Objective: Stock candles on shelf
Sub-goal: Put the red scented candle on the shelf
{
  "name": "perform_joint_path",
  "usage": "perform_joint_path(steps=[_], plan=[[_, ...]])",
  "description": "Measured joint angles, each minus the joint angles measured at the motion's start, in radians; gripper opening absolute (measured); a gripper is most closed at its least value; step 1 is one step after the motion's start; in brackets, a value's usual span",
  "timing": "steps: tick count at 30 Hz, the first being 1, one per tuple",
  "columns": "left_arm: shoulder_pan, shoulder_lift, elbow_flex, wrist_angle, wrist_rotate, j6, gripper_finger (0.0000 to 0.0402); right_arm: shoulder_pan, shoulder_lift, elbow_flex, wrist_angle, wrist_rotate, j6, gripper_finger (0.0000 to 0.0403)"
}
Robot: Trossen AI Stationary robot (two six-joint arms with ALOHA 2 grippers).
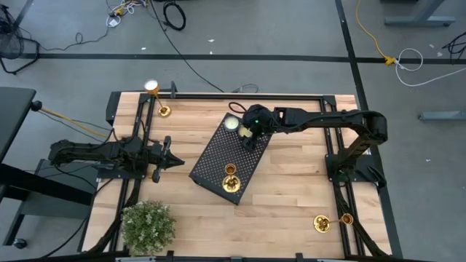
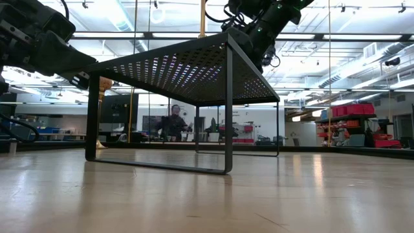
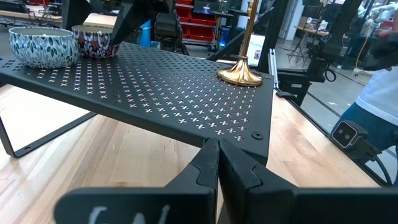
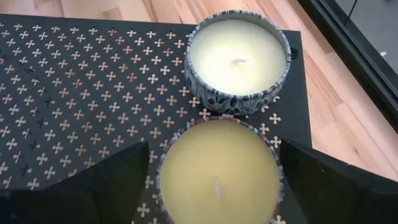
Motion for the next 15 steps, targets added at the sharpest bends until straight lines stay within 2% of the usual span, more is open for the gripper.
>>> perform_joint_path(steps=[8,15], plan=[[0.0,0.0,0.0,0.0,0.0,0.0,0.0014,0.0,-0.088,0.0,-0.026,-0.002,-0.025,0.0363],[0.0,0.0,0.0,0.0,0.0,0.0,0.0014,0.001,-0.148,0.0,-0.12,-0.058,-0.022,0.0363]])
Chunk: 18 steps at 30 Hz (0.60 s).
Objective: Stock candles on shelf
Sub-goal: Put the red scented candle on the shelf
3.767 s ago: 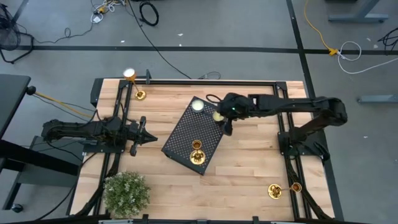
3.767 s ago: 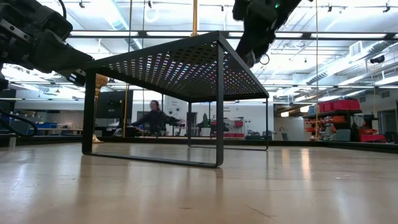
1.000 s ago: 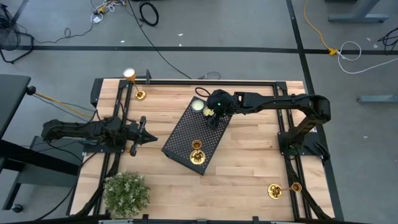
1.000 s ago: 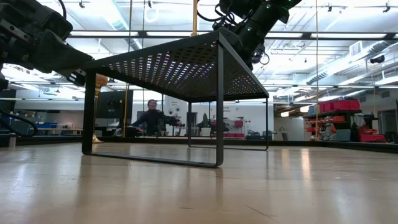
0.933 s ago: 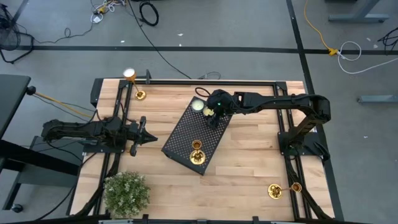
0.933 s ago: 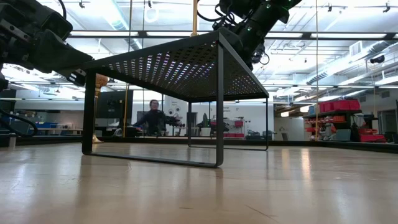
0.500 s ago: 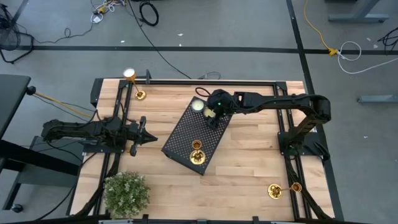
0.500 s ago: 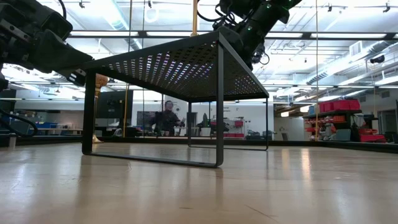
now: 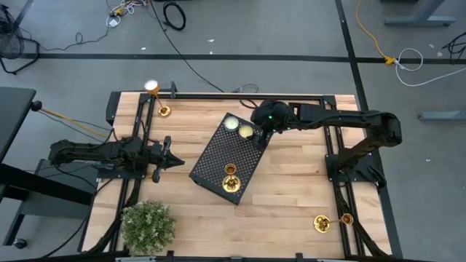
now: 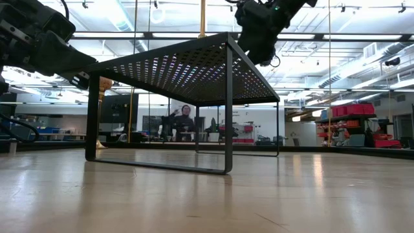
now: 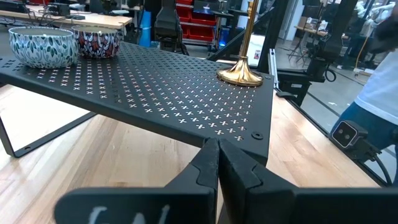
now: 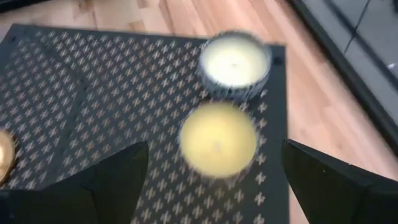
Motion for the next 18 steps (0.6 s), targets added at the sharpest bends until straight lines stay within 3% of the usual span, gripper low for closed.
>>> perform_joint_path(steps=[8,18], plan=[[0.0,0.0,0.0,0.0,0.0,0.0,0.0014,0.014,0.019,-0.005,-0.101,-0.048,0.0,0.0348],[0.0,0.0,0.0,-0.001,0.0,0.0,0.0014,0.023,0.031,-0.089,-0.047,-0.042,0.0,0.0271]])
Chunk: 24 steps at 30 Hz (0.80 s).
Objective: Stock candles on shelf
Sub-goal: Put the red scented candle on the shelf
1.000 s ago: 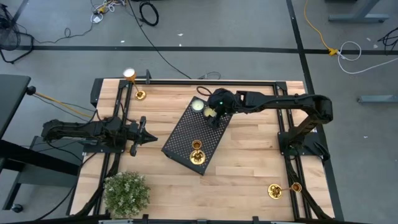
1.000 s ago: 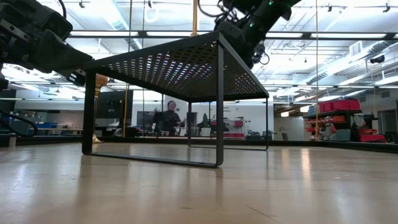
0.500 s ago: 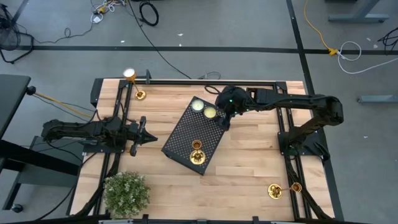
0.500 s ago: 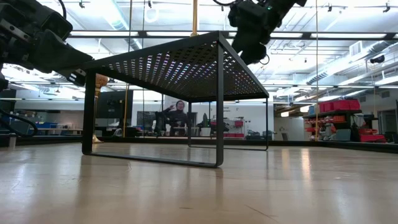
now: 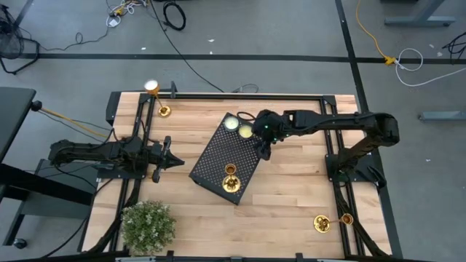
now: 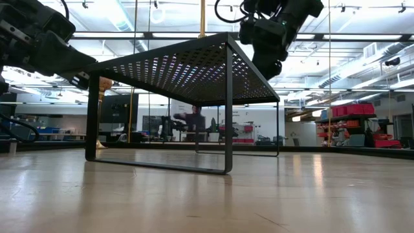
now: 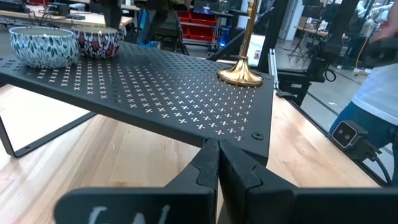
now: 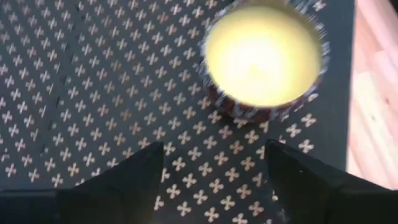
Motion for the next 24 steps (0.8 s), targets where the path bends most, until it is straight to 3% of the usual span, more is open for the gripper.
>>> perform_joint_path(steps=[14,24], plan=[[0.0,0.0,0.0,0.0,0.0,0.0,0.0014,0.0,0.0,-0.001,0.047,-0.002,0.0,0.014],[0.0,0.0,0.0,0.0,0.0,0.0,0.0014,-0.001,0.0,-0.001,0.051,0.038,-0.002,0.0075]])
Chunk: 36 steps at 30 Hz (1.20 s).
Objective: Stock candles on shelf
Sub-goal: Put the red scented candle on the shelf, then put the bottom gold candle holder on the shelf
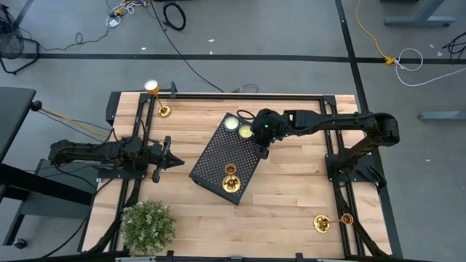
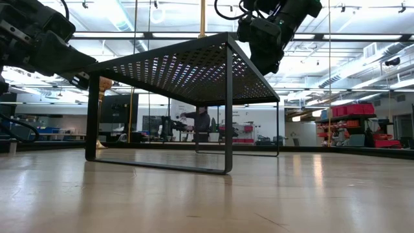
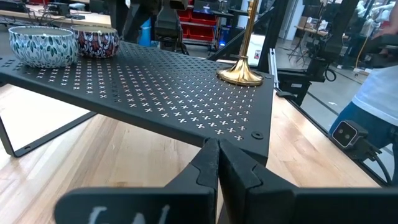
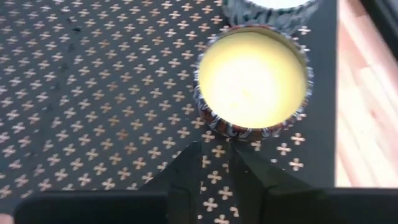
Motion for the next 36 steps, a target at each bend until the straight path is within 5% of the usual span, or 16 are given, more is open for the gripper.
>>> perform_joint_path(steps=[14,36], plan=[[0.0,0.0,0.0,0.0,0.0,0.0,0.0014,0.0,0.0,0.0,0.0,0.021,-0.007,0.0034],[0.0,0.0,0.0,0.0,0.0,0.0,0.0014,0.0,-0.001,0.0,0.012,0.019,0.002,0.0032]])
